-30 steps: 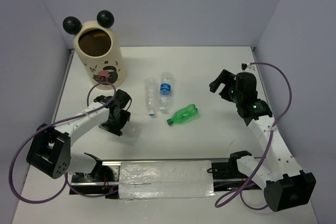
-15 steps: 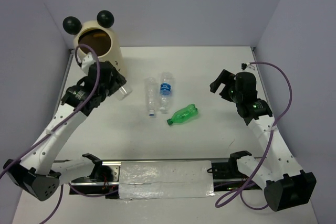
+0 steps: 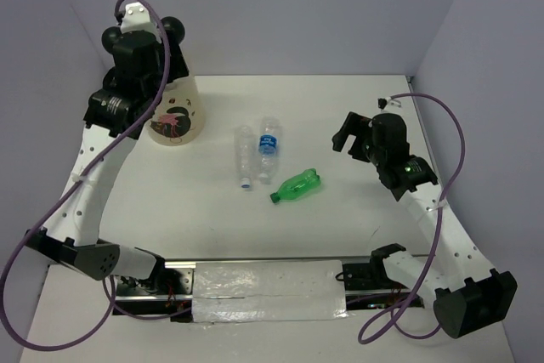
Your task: Put the plastic bottles in the bin
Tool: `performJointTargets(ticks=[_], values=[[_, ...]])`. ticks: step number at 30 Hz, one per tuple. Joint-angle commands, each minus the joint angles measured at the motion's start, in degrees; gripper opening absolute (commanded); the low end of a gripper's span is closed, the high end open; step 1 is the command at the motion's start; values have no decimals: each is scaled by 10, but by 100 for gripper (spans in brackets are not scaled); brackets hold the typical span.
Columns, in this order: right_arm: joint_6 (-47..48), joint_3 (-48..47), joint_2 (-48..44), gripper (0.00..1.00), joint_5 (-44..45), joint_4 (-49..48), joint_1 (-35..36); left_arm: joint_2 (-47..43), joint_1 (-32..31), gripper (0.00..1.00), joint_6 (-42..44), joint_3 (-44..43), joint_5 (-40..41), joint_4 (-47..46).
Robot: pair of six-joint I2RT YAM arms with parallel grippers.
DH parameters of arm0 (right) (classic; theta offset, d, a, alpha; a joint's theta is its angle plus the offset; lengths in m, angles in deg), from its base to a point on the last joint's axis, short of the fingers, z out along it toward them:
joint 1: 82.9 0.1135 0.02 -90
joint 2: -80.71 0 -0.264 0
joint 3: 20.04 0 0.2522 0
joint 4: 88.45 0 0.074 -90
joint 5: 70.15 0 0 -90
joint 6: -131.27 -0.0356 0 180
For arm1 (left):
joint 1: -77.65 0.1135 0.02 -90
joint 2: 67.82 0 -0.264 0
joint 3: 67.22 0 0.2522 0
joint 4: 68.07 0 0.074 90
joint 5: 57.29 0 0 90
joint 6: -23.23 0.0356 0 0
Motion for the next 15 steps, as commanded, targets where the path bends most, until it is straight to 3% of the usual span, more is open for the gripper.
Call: performJointTargets(ticks=[1, 7, 15], values=[[7, -26, 4, 100, 0, 0, 5, -2, 28, 59, 90, 9, 6, -81], [3, -29, 3, 100, -4, -3, 5, -38, 53, 60, 191, 156, 31, -309], [-7, -36, 19, 100, -13, -7, 5, -43, 107, 64, 204, 279, -2, -476]])
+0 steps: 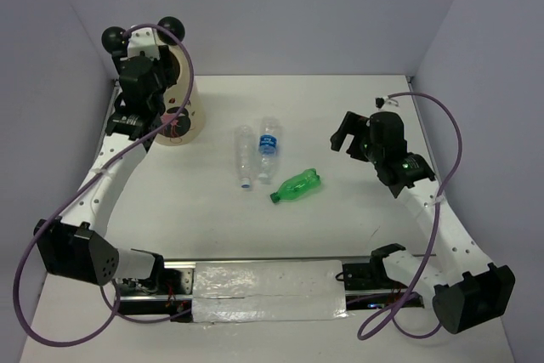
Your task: Put the plastic bottles in the bin
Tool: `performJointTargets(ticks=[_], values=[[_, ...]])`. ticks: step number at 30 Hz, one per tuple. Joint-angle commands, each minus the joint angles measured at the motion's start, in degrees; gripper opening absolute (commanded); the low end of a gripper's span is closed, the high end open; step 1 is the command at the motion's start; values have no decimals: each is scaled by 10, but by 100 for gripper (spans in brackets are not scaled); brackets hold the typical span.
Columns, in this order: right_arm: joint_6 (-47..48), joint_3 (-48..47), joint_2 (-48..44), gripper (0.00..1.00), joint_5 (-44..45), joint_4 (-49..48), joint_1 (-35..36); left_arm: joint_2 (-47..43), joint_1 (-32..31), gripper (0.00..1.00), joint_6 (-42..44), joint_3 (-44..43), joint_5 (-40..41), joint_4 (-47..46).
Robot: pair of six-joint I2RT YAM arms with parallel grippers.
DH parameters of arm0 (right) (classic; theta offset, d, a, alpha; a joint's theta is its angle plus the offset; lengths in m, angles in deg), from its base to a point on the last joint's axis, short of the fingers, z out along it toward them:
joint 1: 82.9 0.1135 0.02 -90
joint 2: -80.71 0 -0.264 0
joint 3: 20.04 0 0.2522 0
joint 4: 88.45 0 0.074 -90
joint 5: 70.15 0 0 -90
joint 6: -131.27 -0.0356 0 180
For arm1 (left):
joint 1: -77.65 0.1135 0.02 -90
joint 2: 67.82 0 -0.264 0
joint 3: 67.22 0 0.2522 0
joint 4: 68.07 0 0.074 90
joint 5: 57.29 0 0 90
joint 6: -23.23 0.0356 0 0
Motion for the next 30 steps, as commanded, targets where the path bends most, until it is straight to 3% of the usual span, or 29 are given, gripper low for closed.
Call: performJointTargets(ticks=[1, 6, 10, 18, 23, 30], values=[[-4, -34, 7, 100, -8, -10, 4, -19, 22, 64, 23, 28, -21, -145], [-5, -35, 16, 100, -4, -8, 4, 15, 57, 68, 12, 37, -65, -166], [-10, -37, 22, 100, -6, -10, 5, 23, 69, 70, 16, 72, -84, -243], [-14, -33, 29, 100, -4, -10, 6, 78, 85, 77, 10, 69, -96, -255], [-18, -32, 32, 100, -4, -9, 4, 93, 89, 98, 9, 72, -95, -248], [-25, -33, 30, 100, -12, -10, 5, 68, 89, 99, -14, 36, -124, -164]])
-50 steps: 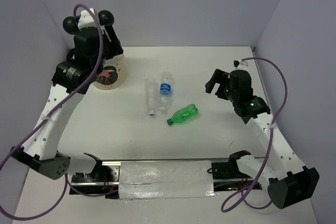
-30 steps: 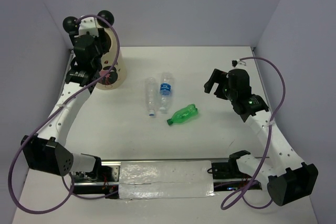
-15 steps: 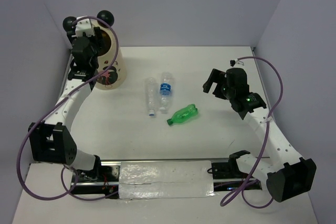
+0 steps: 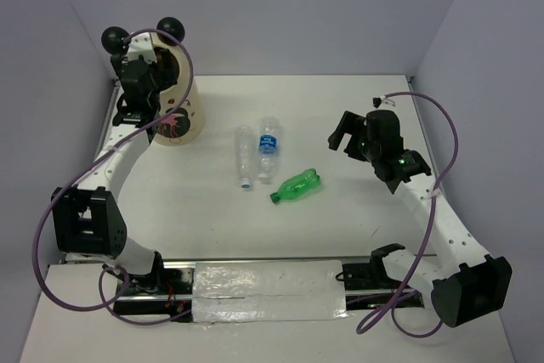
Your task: Put the plastic bottles in the bin
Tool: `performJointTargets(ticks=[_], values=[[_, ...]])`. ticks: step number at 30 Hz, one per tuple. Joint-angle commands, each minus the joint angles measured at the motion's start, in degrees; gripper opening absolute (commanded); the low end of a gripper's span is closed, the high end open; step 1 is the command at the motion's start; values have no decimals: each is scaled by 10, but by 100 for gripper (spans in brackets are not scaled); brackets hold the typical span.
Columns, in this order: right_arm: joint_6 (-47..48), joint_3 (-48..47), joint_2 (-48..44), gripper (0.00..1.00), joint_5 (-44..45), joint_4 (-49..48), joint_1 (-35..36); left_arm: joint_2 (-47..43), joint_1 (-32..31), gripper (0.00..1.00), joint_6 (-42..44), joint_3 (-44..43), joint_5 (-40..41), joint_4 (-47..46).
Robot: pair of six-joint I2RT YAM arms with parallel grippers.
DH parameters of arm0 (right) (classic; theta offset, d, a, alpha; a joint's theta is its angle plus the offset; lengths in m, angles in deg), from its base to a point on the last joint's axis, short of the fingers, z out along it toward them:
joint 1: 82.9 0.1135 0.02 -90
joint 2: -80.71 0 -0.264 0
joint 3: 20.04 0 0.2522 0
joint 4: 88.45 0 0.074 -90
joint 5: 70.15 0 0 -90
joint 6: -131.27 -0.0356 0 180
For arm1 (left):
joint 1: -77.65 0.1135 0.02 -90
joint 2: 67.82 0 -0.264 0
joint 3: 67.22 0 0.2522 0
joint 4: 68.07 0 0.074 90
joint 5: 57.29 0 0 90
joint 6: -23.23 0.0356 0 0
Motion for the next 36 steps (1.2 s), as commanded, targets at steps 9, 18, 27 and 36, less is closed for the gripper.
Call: performJointTargets(ticks=[9, 18, 27, 36], values=[[-12, -11, -19, 100, -1, -10, 6, -94, -32, 99, -55, -156, -61, 275], [-20, 2, -36, 100, 5, -1, 6, 14, -264, 99, -260, -242, 16, 598], [-26, 21, -61, 100, 9, 6, 6, 115, -278, 99, -394, -159, -85, 535], [-26, 10, -53, 100, 3, 13, 6, 227, -273, 99, -400, -169, -76, 501]])
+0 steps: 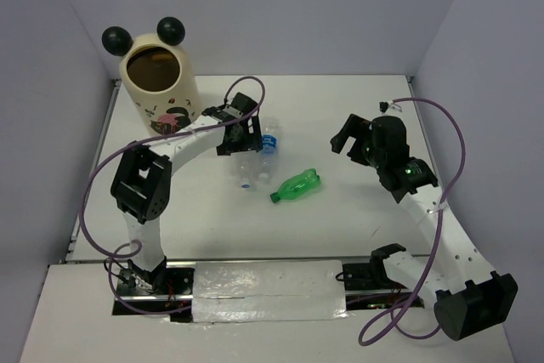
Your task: Put the plastic bottles in the bin
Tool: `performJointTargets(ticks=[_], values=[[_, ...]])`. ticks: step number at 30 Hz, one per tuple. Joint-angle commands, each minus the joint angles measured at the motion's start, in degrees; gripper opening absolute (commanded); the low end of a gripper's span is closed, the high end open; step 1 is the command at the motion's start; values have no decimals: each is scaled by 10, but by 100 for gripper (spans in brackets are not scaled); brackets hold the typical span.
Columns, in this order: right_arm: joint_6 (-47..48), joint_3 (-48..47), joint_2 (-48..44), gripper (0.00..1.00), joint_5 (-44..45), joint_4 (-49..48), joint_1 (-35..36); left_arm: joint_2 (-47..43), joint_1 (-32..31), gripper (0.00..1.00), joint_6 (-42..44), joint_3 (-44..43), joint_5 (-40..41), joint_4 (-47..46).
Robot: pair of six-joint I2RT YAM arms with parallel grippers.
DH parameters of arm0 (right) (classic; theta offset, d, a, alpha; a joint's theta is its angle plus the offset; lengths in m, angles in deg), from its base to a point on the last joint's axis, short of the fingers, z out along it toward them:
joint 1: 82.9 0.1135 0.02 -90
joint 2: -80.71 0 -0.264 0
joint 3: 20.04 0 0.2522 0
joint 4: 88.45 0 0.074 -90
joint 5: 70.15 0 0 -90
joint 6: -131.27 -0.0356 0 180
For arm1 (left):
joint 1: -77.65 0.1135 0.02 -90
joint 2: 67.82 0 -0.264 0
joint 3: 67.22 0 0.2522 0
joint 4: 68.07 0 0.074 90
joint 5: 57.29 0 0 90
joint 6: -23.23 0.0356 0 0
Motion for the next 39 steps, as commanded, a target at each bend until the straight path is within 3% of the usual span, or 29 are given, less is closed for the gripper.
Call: performJointTargets(ticks=[1, 7, 16, 19, 22, 26, 30, 34, 37, 39], values=[[-2, -7, -1, 100, 2, 4, 4, 15, 5, 99, -21, -21, 9, -30], [-5, -5, 3, 100, -4, 2, 4, 62, 12, 98, -6, -38, 14, -50], [-7, -8, 9, 100, -9, 3, 4, 101, 41, 84, 4, -48, 12, -66], [-7, -11, 11, 100, -9, 6, 4, 100, 40, 69, 14, -65, 24, -52], [-7, -12, 9, 100, -5, 6, 4, 44, 36, 50, 31, -64, 39, -48], [-9, -11, 14, 100, -10, 2, 4, -21, 35, 40, 84, -100, 70, -15], [-11, -8, 17, 100, -18, -4, 4, -98, 36, 46, 161, -149, 125, 4], [-13, -4, 21, 100, -21, -11, 5, -175, 39, 54, 260, -177, 195, -37], [-12, -5, 25, 100, -26, -15, 5, -252, 45, 59, 350, -148, 227, -122], [-11, -8, 28, 100, -26, -15, 4, -285, 50, 59, 437, -90, 236, -230]])
